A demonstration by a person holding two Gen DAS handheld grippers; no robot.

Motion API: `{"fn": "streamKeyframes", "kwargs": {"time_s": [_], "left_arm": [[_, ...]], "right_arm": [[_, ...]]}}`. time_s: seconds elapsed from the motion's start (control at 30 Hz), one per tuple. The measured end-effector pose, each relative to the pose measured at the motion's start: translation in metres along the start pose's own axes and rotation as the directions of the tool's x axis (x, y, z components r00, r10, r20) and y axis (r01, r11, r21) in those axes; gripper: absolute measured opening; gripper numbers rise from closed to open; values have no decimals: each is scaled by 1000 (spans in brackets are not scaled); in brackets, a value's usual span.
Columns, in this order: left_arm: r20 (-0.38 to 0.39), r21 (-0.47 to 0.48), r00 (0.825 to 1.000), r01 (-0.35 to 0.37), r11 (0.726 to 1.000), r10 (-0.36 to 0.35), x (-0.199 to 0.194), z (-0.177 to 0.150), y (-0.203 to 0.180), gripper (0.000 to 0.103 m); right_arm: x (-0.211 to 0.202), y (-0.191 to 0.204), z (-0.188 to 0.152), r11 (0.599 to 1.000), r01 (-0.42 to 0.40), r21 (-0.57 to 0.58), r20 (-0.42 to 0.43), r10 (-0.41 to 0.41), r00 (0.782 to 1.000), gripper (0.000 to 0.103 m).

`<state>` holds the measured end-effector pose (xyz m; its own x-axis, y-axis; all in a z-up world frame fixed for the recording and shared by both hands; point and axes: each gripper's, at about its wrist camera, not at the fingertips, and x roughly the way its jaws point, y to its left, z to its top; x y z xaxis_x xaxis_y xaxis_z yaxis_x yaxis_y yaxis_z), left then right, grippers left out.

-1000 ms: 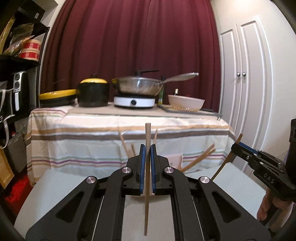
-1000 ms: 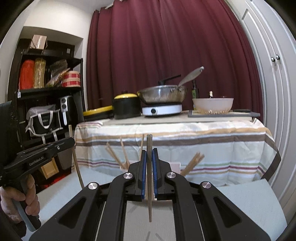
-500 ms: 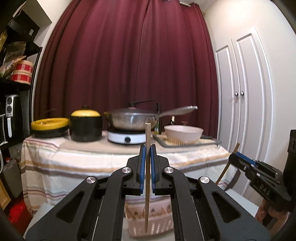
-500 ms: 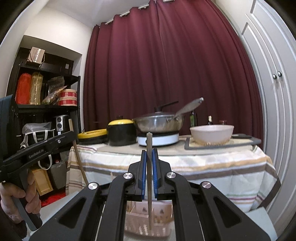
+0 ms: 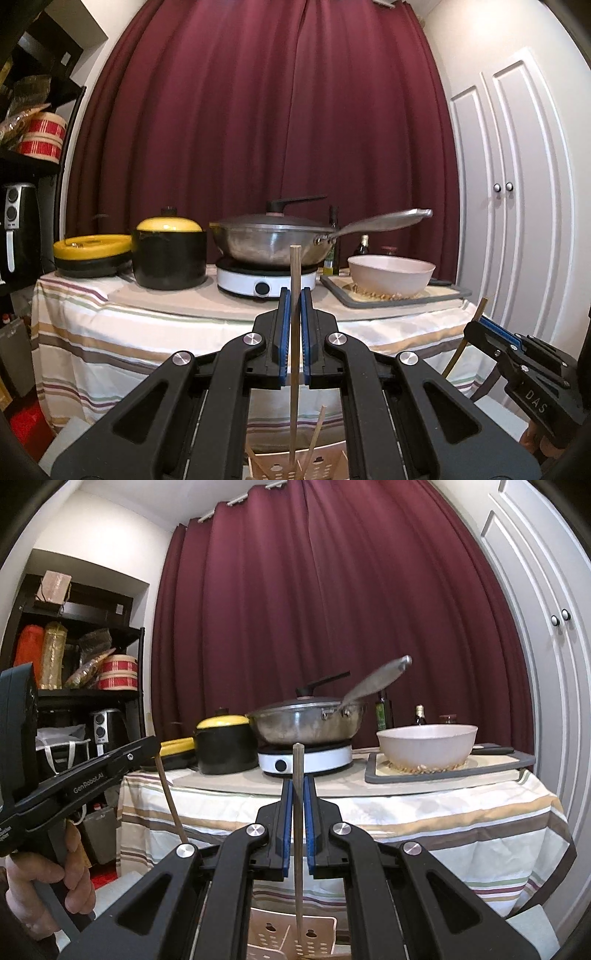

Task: Organize utensils
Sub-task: 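Lift both chopsticks and lower them upright into the pink caddy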

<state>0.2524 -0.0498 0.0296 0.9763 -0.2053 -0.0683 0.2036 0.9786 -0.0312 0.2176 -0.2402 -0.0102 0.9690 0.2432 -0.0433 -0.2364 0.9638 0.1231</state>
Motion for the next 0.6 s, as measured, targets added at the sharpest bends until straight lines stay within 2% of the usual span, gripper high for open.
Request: {"fn": "streamKeyframes", "kwargs": {"time_s": [0.23,0.6], "left_arm": [[-61,0,998,-15,1000,15,25,-31,4,6],[-135,15,991,-1,1000,3,38,-66,3,6]], "right_arm": [[23,-6,-24,1000,-2,16,-52,3,999,7],[41,-11,-58,1000,0,24,-130,3,992,7]]}}
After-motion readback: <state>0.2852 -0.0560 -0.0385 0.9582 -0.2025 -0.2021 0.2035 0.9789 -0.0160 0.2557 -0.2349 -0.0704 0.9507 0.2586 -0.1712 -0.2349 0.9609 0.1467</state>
